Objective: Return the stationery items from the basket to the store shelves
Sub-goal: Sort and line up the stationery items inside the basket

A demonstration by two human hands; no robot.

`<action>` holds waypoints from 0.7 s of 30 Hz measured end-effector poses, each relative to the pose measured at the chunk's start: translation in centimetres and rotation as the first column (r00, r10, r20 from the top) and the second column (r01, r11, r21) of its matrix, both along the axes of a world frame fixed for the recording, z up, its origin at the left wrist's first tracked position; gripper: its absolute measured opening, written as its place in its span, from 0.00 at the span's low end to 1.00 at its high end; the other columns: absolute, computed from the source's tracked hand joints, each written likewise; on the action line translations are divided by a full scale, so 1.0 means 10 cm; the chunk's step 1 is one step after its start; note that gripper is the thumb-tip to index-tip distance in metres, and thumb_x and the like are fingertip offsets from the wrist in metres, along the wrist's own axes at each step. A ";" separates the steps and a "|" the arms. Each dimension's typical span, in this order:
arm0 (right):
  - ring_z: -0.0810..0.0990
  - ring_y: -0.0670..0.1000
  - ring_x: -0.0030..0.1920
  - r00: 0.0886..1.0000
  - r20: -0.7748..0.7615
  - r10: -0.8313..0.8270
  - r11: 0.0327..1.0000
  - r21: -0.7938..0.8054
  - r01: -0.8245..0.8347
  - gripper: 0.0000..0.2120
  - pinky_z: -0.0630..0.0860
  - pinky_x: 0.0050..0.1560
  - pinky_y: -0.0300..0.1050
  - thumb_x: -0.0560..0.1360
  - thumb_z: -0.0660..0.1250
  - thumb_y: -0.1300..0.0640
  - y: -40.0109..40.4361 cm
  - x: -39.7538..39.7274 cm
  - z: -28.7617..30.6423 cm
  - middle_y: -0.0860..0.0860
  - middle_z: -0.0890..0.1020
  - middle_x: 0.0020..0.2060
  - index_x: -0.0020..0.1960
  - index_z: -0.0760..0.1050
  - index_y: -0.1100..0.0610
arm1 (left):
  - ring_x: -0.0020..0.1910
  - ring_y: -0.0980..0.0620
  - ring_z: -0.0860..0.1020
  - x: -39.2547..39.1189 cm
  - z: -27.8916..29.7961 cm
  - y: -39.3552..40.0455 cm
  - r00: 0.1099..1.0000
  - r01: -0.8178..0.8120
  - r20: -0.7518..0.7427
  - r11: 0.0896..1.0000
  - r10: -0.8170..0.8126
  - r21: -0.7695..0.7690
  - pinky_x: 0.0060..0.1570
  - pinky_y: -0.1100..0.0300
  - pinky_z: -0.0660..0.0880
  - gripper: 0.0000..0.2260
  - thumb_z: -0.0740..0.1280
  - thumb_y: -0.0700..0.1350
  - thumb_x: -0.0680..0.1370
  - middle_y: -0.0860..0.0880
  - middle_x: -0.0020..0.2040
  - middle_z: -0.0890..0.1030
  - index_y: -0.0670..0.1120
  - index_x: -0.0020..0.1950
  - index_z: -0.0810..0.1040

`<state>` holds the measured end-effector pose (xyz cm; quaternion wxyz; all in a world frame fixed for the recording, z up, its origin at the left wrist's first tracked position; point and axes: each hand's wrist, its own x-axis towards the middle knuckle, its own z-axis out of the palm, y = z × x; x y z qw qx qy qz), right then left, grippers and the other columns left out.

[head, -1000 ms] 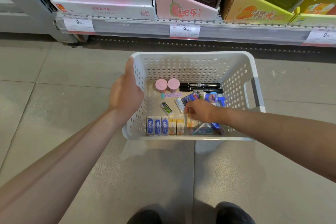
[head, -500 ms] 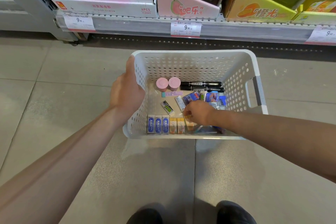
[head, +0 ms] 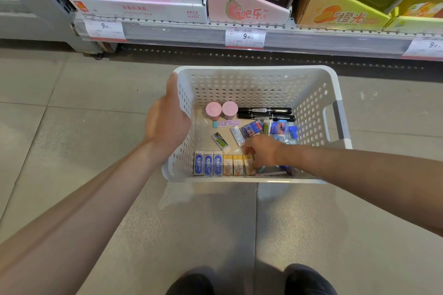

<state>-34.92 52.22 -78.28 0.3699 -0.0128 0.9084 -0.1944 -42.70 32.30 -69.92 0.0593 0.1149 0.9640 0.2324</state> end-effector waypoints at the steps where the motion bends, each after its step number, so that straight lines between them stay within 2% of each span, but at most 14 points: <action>1: 0.74 0.52 0.56 1.000 -0.001 0.014 1.000 0.007 -0.014 0.18 0.72 0.52 0.40 0.70 0.71 0.62 -0.01 0.01 0.00 0.53 0.76 0.56 0.59 0.74 0.57 | 0.36 0.47 0.73 0.00 0.00 0.00 1.000 -0.003 0.001 1.000 0.003 0.000 0.26 0.59 0.62 0.31 0.58 0.34 0.75 0.45 0.41 0.72 0.46 0.75 0.51; 5: 0.74 0.53 0.56 0.999 -0.028 0.022 1.000 0.020 -0.021 0.20 0.75 0.56 0.44 0.68 0.72 0.63 -0.03 0.03 -0.02 0.54 0.76 0.57 0.59 0.73 0.58 | 0.35 0.46 0.73 0.00 -0.01 0.00 1.000 0.000 -0.006 1.000 0.000 0.005 0.28 0.58 0.63 0.31 0.58 0.33 0.75 0.45 0.41 0.72 0.46 0.75 0.51; 8: 0.75 0.53 0.56 0.999 -0.046 0.014 1.000 0.026 -0.013 0.19 0.74 0.55 0.43 0.68 0.72 0.63 -0.05 0.04 -0.04 0.55 0.76 0.57 0.58 0.73 0.59 | 0.35 0.47 0.71 0.01 0.01 0.00 1.000 0.002 0.000 1.000 -0.002 0.011 0.25 0.60 0.59 0.30 0.58 0.33 0.75 0.45 0.40 0.71 0.45 0.75 0.52; 18: 0.77 0.52 0.52 0.996 -0.049 -0.070 0.998 -0.008 0.070 0.15 0.75 0.51 0.42 0.69 0.73 0.61 -0.02 0.06 -0.09 0.54 0.79 0.53 0.55 0.74 0.59 | 0.35 0.48 0.71 0.00 0.01 0.00 1.000 0.005 -0.002 1.000 -0.005 0.004 0.25 0.61 0.59 0.30 0.58 0.33 0.75 0.46 0.41 0.71 0.45 0.75 0.52; 21: 0.78 0.52 0.53 0.996 -0.038 -0.082 0.996 -0.034 0.081 0.14 0.76 0.53 0.44 0.69 0.72 0.62 0.00 0.06 -0.08 0.53 0.79 0.52 0.54 0.75 0.59 | 0.36 0.46 0.73 0.00 0.00 0.00 1.000 -0.007 0.001 1.000 0.007 0.001 0.27 0.58 0.62 0.31 0.58 0.34 0.75 0.45 0.42 0.72 0.46 0.75 0.51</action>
